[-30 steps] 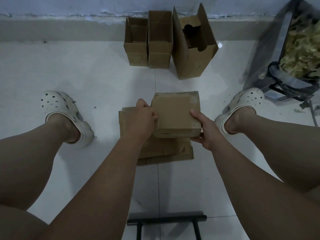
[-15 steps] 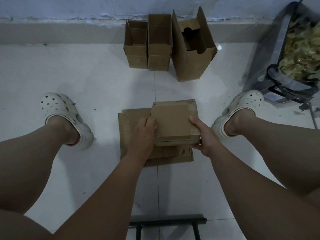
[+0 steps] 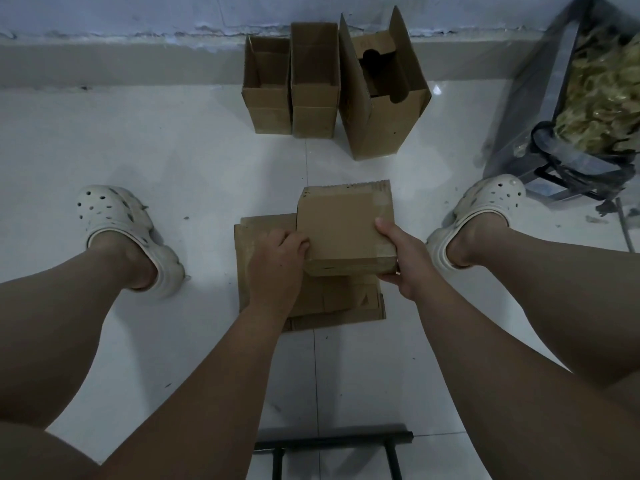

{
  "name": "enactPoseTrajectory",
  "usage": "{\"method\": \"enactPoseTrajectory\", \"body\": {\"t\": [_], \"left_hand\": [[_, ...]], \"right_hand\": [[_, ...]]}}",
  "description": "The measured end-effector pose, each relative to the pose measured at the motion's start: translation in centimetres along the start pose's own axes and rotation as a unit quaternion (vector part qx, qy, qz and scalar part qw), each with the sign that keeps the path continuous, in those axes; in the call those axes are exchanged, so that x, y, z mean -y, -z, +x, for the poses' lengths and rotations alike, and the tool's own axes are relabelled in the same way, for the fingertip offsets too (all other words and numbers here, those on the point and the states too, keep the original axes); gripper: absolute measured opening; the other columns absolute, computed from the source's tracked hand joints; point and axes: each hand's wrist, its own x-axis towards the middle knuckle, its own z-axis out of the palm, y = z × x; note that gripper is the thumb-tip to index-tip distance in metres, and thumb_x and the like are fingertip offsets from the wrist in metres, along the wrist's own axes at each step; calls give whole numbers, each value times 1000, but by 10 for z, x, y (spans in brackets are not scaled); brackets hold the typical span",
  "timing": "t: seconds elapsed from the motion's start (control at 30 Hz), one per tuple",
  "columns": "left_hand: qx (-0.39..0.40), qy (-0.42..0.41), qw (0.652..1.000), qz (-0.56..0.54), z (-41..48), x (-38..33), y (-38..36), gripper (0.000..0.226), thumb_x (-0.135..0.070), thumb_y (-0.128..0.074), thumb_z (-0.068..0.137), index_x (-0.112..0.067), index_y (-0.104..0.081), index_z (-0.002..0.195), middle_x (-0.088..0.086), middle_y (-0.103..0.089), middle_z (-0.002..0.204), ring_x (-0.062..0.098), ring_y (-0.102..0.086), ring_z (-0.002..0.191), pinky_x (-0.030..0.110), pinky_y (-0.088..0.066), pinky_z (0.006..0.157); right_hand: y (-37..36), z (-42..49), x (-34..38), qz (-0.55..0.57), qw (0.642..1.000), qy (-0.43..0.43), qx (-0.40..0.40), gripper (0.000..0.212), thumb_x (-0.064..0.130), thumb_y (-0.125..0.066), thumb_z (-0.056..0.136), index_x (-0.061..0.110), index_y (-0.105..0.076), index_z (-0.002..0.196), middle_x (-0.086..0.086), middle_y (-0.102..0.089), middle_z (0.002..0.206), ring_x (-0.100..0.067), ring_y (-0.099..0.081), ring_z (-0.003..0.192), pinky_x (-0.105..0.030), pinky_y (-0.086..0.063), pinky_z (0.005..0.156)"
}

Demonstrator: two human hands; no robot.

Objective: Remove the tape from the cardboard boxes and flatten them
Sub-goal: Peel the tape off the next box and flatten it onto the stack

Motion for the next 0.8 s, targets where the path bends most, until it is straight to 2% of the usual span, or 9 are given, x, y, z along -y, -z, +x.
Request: {"method": "enactPoseTrajectory", "body": {"t": [0.17,0.3,0.4,0.5,0.6,0.7,0.8], "left_hand": [[-32,-8,999,18,7,-3,3,12,-9,-63,88,-3,-73,86,14,-66,83,33,-58,75,29,-43,57],[-75,-76,992,70,11,1,5,4,-2,-72,79,-4,-71,75,13,-67,78,31,-59,66,26,-43,53],[-76,-120,985,100,17,2,5,9,1,-70,79,-2,-66,72,13,-64,76,26,-53,59,23,-32,53],[3,-55,997,62,19,2,4,13,-5,-52,94,-4,-60,84,12,-56,92,18,-46,67,21,-31,54],[76,-24,997,10,21,3,4,8,-7,-42,97,-11,-47,93,4,-42,106,9,-37,74,11,-32,53],[69,23,995,-74,26,-7,11,16,-6,-34,99,-13,-44,88,1,-38,103,4,-40,72,-2,-31,66],[51,42,993,-96,28,-12,15,16,-5,-35,99,-11,-45,87,1,-41,100,5,-42,73,-2,-30,66]], "right_hand": [[-3,0,5,5,1000,27,4,30,50,-71,79,28,-71,100,13,-75,86,-2,-71,72,-23,-54,56],[-5,1,9,3,999,41,4,31,49,-71,80,28,-70,103,12,-75,87,-3,-71,74,-22,-55,54],[-7,1,9,8,999,33,-1,28,51,-71,78,29,-72,95,11,-75,87,-5,-71,76,-26,-55,60],[-10,1,11,16,1000,19,-16,32,52,-73,76,28,-71,97,12,-75,84,-6,-71,75,-27,-53,61],[-9,0,13,22,999,10,-22,33,52,-73,75,29,-69,99,8,-75,90,-13,-69,87,-32,-52,66],[-8,-1,14,34,999,6,-26,31,53,-71,77,29,-67,97,5,-72,95,-17,-66,91,-36,-53,69],[-9,-1,18,41,999,9,-32,31,53,-70,78,29,-66,97,4,-71,99,-18,-66,93,-38,-54,73]]}}
